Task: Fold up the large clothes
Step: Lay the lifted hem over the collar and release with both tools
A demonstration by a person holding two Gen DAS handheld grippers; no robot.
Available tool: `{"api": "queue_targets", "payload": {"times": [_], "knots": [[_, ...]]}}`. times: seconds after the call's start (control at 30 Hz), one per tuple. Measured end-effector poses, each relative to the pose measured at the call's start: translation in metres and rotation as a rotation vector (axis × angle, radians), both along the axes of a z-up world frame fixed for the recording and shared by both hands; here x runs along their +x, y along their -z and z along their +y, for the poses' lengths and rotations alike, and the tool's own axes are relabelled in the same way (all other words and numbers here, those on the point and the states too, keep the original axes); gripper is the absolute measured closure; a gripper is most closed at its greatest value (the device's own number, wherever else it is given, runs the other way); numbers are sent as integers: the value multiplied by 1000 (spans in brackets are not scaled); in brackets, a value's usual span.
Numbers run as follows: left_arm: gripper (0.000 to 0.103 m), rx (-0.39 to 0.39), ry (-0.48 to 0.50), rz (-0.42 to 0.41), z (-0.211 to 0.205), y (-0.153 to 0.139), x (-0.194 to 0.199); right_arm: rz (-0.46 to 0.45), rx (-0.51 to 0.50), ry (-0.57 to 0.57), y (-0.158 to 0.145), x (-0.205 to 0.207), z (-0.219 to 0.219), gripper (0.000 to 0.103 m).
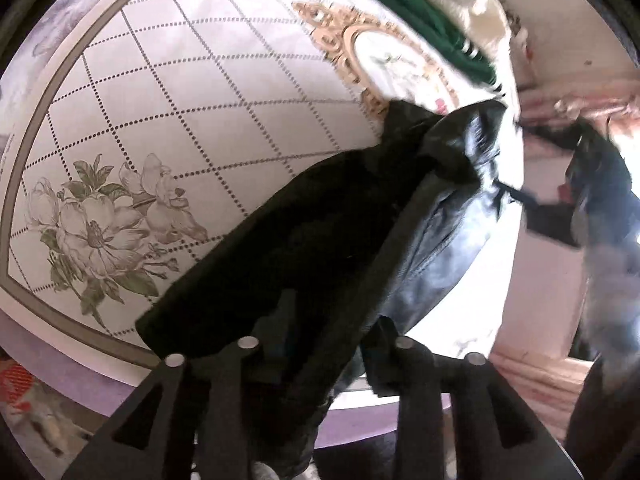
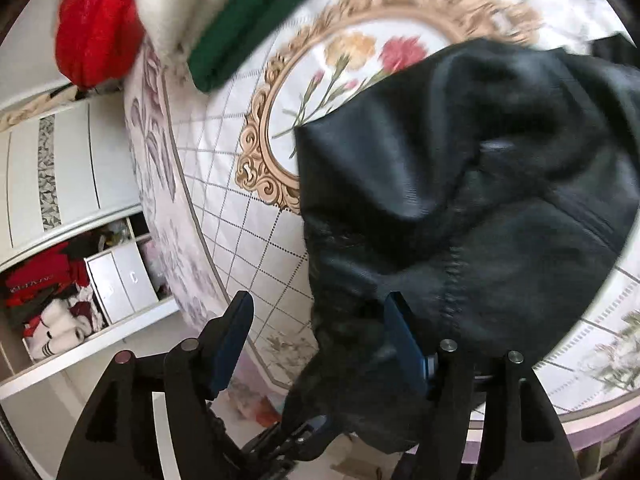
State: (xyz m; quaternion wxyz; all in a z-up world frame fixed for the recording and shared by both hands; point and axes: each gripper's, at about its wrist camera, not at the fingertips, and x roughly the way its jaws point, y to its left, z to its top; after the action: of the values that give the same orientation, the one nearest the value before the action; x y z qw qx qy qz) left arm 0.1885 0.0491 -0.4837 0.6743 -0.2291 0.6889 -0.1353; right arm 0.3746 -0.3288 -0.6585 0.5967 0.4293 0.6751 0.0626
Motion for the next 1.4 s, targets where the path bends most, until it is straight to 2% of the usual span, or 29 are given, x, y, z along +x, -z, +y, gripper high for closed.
{"api": "queue_targets", "payload": {"times": [0.03,0.07,0.1,0.13,0.2,0.27,0.33,0.4,0.5,0.6,0.67,0.73,0.77,0.8,0.87,0.93,1.07,1.1,1.13,1.2,1.27,1.33,1.4], "knots": [[61,-18,-18,-13,0,-4,-1,-4,-26,0,-3,-4,-2,33],[29,-32,-42,-36,3,-8,-1,-10,-52,-6,-4,-7,-3,33],[14,-36,-62,-60,7,-11,2,-12,-77,-25,-2,-11,-1,33],[6,-28,-81,-73,12,-13,7,-6,-84,-37,2,-13,1,33],[6,20,-109,-101,24,-14,17,18,-90,-52,19,-11,11,33],[6,87,-106,-126,29,-16,23,7,-127,-98,34,-5,25,33],[6,135,-102,-129,30,-12,28,15,-186,-144,62,6,41,31],[6,153,-101,-124,26,-4,31,42,-175,-115,81,13,43,20],[6,173,-87,-104,12,10,36,36,-144,-103,65,14,40,18],[6,203,-57,-115,-8,17,45,-45,-103,-57,27,-10,18,18],[6,225,-45,-122,-22,23,54,-64,-149,-5,9,-30,-6,18],[6,297,-37,-113,-31,38,64,-67,-256,40,-7,-57,-39,19],[6,346,-32,-89,-33,50,67,-66,-294,46,-10,-66,-50,26],[6,386,-32,-53,-31,67,68,-57,-316,34,-9,-68,-56,43],[4,391,-52,12,-20,93,68,-22,-330,2,-1,-68,-63,57],[4,362,-83,10,-10,97,65,-38,-299,-38,2,-57,-58,57],[4,404,-74,-8,-7,94,60,-168,-262,-191,-1,-9,-8,57],[4,404,-78,-5,-7,95,58,-198,-265,-226,3,12,10,59],[4,409,-78,-8,-6,95,57,-211,-312,-243,2,22,19,59],[4,430,-72,-15,-5,95,54,-193,-414,-289,28,55,32,59],[4,449,-68,-15,-5,94,50,-101,-390,-271,64,72,27,57],[5,487,-51,-36,-8,79,48,-49,-349,-229,65,77,6,57],[5,495,-28,-87,-17,52,48,-63,-319,-229,47,74,-1,57]]}}
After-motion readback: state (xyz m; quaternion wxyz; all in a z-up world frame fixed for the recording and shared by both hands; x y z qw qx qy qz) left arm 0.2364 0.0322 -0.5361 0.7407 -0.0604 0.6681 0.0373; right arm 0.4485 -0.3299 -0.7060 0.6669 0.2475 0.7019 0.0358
